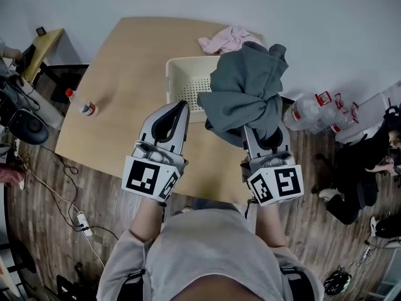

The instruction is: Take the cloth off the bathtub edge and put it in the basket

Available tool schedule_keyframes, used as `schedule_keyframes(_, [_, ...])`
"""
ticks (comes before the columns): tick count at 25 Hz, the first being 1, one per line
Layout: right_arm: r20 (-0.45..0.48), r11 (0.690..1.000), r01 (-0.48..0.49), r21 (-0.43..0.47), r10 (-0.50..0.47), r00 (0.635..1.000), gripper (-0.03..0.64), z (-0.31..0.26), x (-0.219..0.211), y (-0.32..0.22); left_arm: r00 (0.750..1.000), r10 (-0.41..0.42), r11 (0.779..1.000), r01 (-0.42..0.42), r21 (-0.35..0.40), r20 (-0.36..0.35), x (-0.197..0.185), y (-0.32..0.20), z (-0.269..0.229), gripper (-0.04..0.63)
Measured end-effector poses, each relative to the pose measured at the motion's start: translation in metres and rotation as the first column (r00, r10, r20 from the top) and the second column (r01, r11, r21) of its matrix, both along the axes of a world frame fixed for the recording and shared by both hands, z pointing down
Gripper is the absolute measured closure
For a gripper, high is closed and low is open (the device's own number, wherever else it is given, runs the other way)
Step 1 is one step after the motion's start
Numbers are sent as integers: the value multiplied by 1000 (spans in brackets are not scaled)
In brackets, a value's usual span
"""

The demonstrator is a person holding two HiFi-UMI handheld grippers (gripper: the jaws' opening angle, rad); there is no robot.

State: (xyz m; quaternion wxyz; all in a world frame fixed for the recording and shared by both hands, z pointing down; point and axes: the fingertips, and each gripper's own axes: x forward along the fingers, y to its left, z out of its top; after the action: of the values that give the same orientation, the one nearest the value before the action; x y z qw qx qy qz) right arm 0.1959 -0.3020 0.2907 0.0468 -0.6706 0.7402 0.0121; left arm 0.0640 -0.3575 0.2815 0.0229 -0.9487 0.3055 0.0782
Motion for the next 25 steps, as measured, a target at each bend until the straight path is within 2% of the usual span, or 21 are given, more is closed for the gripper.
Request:
schedule_keyframes(8, [-31,996,91,5,-91,995,416,-10,13,-52,998,-67,998,67,-8,21,6,-24,1,598])
schedule_keyframes(15, [-50,987,159,-27,-160,986,416,-8,22,-95,992,-118,992,120,-29,46,6,-39,7,598])
schedule_keyframes(25, [-107,969,206,-138,-222,969,416,30,20,-148,984,-161,983,167,-75,79,-1,-54,25,598])
